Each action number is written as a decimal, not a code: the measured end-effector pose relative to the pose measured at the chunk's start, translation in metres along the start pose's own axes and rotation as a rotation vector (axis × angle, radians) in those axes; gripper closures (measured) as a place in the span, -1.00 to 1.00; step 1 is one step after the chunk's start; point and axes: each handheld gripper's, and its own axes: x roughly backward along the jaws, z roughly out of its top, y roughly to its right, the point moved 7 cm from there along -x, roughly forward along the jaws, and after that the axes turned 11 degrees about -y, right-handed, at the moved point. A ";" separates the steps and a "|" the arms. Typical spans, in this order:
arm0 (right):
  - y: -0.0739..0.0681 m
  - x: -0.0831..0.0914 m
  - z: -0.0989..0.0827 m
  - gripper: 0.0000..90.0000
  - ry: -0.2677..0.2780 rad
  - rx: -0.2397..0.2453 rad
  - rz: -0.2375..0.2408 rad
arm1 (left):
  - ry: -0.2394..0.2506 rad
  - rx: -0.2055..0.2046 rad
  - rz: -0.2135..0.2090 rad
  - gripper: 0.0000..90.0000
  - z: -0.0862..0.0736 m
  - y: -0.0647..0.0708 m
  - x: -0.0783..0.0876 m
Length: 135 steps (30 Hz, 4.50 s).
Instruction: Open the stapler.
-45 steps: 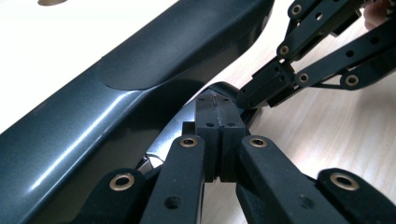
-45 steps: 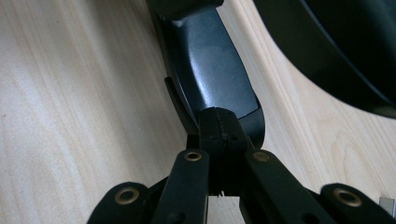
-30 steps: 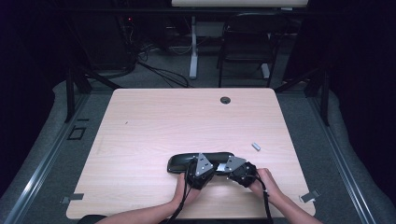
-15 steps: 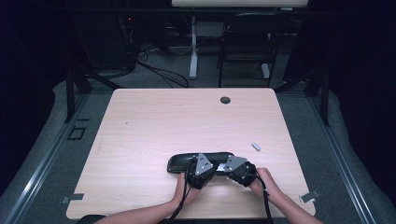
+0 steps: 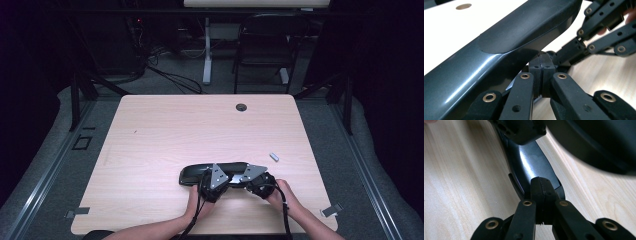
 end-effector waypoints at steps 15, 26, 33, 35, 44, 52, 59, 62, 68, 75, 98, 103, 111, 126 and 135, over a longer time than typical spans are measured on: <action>-0.002 -0.001 0.000 1.00 0.013 0.005 -0.010 | 0.043 0.015 0.013 1.00 0.008 -0.001 0.005; -0.002 0.000 0.001 1.00 -0.006 0.035 -0.035 | 0.087 0.028 0.018 1.00 0.018 -0.005 0.015; -0.002 0.000 0.001 1.00 0.000 0.022 -0.025 | 0.094 0.049 0.012 1.00 0.021 -0.005 0.019; -0.002 0.000 0.001 1.00 0.001 0.023 -0.024 | 0.102 0.050 0.008 1.00 0.023 -0.005 0.021; -0.002 0.000 0.001 1.00 -0.002 0.026 -0.026 | 0.134 0.046 0.012 1.00 0.030 -0.005 0.028; -0.003 -0.001 0.001 1.00 0.010 0.014 -0.021 | 0.143 0.035 0.031 1.00 0.033 -0.005 0.032; -0.003 -0.001 0.001 1.00 0.009 0.015 -0.019 | 0.162 0.032 0.036 1.00 0.038 -0.005 0.037; -0.002 0.001 0.000 1.00 -0.011 0.027 -0.034 | 0.175 0.034 0.034 1.00 0.041 -0.006 0.040; -0.002 0.000 0.001 1.00 -0.005 0.027 -0.031 | 0.192 0.045 0.027 1.00 0.046 -0.007 0.046; -0.002 0.000 0.001 1.00 -0.004 0.027 -0.031 | 0.208 0.064 0.023 1.00 0.049 -0.008 0.050; -0.002 0.001 0.000 1.00 -0.003 0.003 -0.011 | 0.247 0.140 0.002 1.00 0.054 -0.016 0.065; -0.003 0.000 0.001 1.00 0.005 -0.004 -0.002 | 0.256 0.164 -0.001 1.00 0.055 -0.019 0.071; -0.003 0.000 0.001 1.00 0.008 -0.010 0.001 | 0.265 0.185 -0.011 1.00 0.055 -0.023 0.077; -0.002 0.000 0.001 1.00 0.002 -0.021 -0.001 | 0.279 0.216 -0.017 1.00 0.054 -0.032 0.095; -0.001 0.000 0.000 1.00 -0.004 -0.015 -0.005 | 0.294 0.230 -0.004 1.00 0.054 -0.043 0.107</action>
